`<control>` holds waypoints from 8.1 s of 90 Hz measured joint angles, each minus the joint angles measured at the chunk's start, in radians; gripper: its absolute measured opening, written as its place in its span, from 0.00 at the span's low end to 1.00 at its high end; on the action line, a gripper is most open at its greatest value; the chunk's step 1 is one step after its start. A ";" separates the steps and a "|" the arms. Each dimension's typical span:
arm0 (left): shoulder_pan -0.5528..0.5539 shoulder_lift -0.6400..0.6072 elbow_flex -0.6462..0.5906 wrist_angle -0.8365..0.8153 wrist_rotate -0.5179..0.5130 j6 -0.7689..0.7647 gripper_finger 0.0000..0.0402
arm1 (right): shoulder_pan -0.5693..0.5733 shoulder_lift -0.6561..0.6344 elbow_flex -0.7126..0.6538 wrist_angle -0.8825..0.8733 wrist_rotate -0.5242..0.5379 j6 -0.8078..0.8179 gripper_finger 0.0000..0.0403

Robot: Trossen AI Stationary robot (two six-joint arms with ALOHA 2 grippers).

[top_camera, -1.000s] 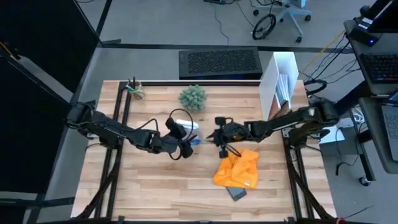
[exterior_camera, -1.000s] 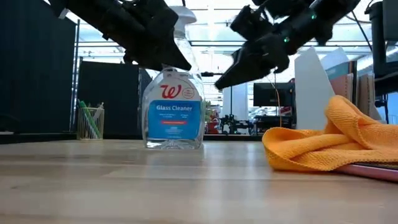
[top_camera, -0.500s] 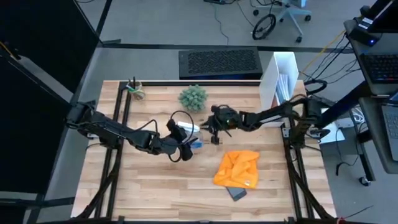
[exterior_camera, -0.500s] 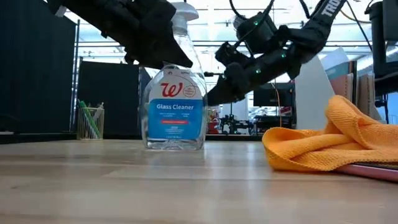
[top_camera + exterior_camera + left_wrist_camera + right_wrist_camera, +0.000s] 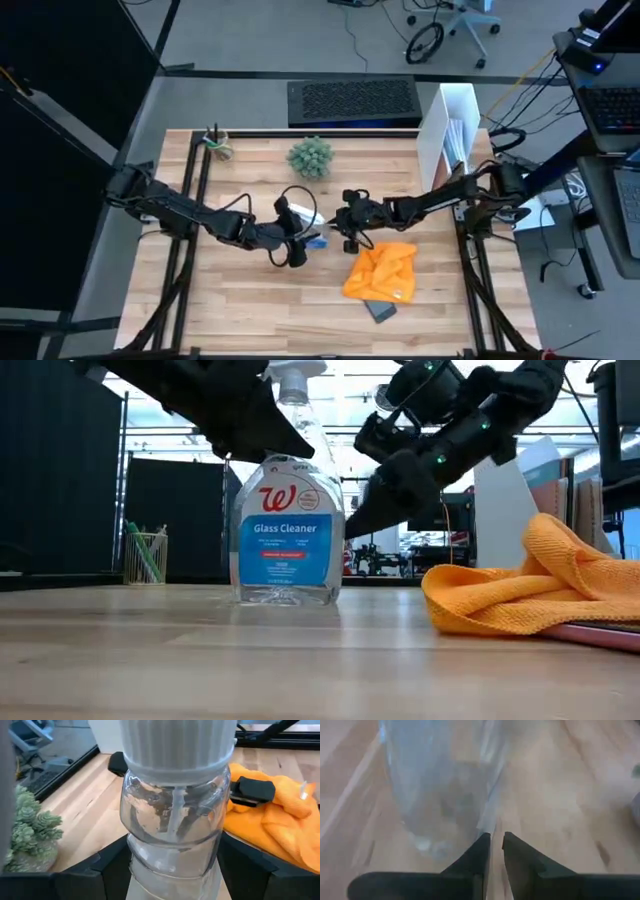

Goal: Apply microfiber cloth
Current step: Spray the front of the cellphone using the spray bottle

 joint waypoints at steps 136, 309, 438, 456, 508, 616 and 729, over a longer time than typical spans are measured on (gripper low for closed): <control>-0.036 -0.106 -0.003 -0.065 0.188 0.126 0.60 | 0.016 -0.005 0.000 -0.060 0.069 0.028 0.09; 0.024 0.075 0.016 -0.385 -0.175 -0.288 0.84 | 0.143 0.120 0.002 0.105 0.036 0.197 0.09; -0.349 0.253 0.112 0.248 -0.063 -0.504 0.84 | 0.683 -0.391 0.001 -0.803 0.228 0.629 0.31; -0.360 0.346 0.193 0.249 -0.063 -0.504 0.84 | 0.668 -0.312 0.001 -0.785 0.330 0.600 0.52; -0.346 0.415 0.218 0.242 -0.067 -0.527 0.84 | 0.460 -0.021 0.007 -0.476 0.167 0.334 0.52; -0.297 0.483 0.367 0.247 -0.037 -0.389 0.84 | 0.456 -0.724 0.000 -1.233 0.111 0.964 0.66; -0.153 0.881 0.696 0.250 -0.018 -0.136 0.84 | 0.578 -0.463 -0.541 -0.120 0.131 1.219 0.65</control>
